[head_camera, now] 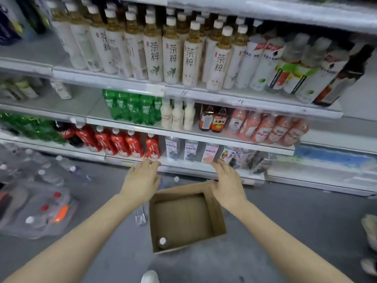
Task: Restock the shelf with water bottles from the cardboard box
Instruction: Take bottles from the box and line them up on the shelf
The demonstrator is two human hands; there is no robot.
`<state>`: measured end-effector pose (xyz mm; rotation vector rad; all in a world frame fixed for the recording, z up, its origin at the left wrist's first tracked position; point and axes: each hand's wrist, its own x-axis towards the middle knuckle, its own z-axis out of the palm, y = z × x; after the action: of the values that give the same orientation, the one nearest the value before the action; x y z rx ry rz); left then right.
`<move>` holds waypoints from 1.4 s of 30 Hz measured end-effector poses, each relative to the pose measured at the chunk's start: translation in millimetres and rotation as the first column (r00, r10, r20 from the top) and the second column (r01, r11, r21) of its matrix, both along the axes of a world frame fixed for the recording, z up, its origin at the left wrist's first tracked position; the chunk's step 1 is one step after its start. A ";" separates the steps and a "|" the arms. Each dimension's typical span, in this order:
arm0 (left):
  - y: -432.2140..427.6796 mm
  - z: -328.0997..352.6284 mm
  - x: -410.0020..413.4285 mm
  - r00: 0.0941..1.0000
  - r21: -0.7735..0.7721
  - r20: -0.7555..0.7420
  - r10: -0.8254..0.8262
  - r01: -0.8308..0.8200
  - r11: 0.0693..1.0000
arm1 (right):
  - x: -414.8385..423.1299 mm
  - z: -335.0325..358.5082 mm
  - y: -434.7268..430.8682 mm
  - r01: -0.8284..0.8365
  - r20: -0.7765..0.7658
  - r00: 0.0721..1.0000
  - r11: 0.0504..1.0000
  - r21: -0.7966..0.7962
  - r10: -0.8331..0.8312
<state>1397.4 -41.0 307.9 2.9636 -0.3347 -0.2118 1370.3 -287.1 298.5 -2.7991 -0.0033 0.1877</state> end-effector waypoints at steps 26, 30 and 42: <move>54.2 -457.7 -47.0 0.988 -0.027 -0.064 0.142 -0.144 0.989 | -45.8 -466.7 95.9 -0.187 -0.103 0.972 0.961 0.203 0.211; 54.8 -482.5 -54.2 0.995 0.007 0.022 0.101 -0.101 0.995 | -58.1 -501.9 106.4 -0.262 -0.153 0.939 0.930 0.257 0.307; 62.5 -497.0 -84.5 0.997 0.074 0.078 0.002 -0.008 0.997 | -65.8 -529.8 119.9 -0.441 -0.295 0.816 0.865 0.240 0.497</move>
<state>1312.9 21.5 -189.2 3.0514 -0.3357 -0.1110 1304.4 -167.2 -231.3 -2.5101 -0.6075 0.7667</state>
